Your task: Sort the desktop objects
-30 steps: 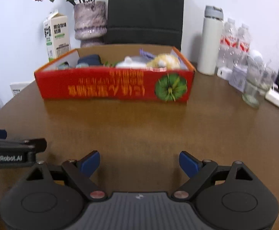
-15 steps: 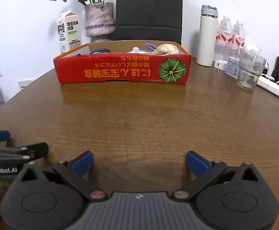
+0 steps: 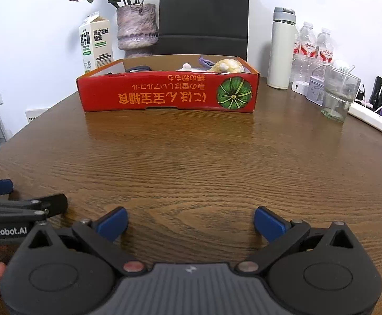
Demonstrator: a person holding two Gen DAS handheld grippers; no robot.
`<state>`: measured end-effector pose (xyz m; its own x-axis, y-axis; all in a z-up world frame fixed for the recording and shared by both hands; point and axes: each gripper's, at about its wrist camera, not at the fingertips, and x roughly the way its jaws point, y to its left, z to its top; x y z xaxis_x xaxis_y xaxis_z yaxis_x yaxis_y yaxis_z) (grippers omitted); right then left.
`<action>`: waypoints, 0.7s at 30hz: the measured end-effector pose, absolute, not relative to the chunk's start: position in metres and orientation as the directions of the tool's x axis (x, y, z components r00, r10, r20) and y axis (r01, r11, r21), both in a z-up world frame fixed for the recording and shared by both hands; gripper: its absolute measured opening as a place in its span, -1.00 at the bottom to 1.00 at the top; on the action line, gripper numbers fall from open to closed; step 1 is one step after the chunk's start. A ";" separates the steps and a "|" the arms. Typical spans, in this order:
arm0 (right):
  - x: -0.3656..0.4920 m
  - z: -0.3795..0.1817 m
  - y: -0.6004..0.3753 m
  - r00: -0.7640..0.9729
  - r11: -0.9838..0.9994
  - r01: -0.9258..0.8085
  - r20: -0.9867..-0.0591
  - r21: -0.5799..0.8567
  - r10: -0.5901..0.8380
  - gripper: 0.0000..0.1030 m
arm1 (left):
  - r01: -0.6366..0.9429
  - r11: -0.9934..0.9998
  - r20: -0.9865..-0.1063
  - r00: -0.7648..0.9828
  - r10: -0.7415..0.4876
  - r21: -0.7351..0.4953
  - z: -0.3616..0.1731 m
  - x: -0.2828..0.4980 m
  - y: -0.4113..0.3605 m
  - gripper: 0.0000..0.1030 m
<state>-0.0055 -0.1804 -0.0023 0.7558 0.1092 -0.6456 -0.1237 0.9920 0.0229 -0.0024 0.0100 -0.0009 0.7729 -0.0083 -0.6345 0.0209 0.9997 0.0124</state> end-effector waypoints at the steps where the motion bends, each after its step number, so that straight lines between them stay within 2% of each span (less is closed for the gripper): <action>1: -0.005 -0.002 -0.181 0.756 0.992 -0.125 -0.646 0.023 0.110 1.00 | 0.021 1.000 -0.635 0.773 -0.008 0.013 -0.001 -0.002 0.010 1.00; 21: -0.007 -0.002 -0.180 0.753 0.988 -0.149 -0.645 0.023 0.129 1.00 | 0.010 1.000 -0.636 0.772 0.001 0.013 -0.001 -0.003 0.010 1.00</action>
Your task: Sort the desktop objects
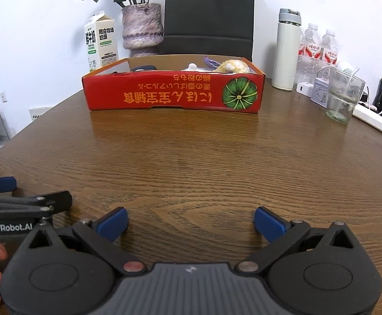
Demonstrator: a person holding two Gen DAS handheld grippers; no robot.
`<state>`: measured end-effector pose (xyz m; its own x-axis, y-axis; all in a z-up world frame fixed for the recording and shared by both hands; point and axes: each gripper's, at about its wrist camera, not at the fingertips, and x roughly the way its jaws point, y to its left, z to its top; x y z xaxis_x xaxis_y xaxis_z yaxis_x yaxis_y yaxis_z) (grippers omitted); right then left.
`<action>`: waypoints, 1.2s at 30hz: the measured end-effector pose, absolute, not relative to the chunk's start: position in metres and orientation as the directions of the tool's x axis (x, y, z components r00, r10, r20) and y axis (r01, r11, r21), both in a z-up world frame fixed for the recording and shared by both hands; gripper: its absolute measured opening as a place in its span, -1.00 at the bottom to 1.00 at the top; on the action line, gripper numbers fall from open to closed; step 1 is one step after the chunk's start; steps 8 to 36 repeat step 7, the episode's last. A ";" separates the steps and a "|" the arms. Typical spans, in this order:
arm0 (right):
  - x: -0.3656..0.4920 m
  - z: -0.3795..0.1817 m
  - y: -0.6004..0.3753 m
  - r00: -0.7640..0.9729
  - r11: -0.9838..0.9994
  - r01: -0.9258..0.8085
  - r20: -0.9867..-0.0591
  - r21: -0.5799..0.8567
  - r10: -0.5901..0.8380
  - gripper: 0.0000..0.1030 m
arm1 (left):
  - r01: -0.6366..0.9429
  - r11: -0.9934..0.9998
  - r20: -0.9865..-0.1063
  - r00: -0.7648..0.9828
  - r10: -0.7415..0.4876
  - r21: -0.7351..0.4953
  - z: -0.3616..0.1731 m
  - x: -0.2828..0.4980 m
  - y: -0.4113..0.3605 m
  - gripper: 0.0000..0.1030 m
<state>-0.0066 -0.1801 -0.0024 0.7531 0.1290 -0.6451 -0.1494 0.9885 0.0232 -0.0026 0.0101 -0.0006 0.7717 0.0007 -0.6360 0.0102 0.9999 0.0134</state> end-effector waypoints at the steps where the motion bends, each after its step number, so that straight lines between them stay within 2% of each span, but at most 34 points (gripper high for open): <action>1: -0.007 -0.002 -0.180 0.753 0.989 -0.149 -0.645 0.023 0.129 1.00 | 0.010 1.000 -0.636 0.772 0.001 0.013 -0.001 -0.003 0.010 1.00; 36: -0.006 -0.003 -0.180 0.754 0.989 -0.144 -0.645 0.024 0.125 1.00 | 0.009 1.000 -0.636 0.772 0.002 0.014 -0.001 -0.003 0.012 1.00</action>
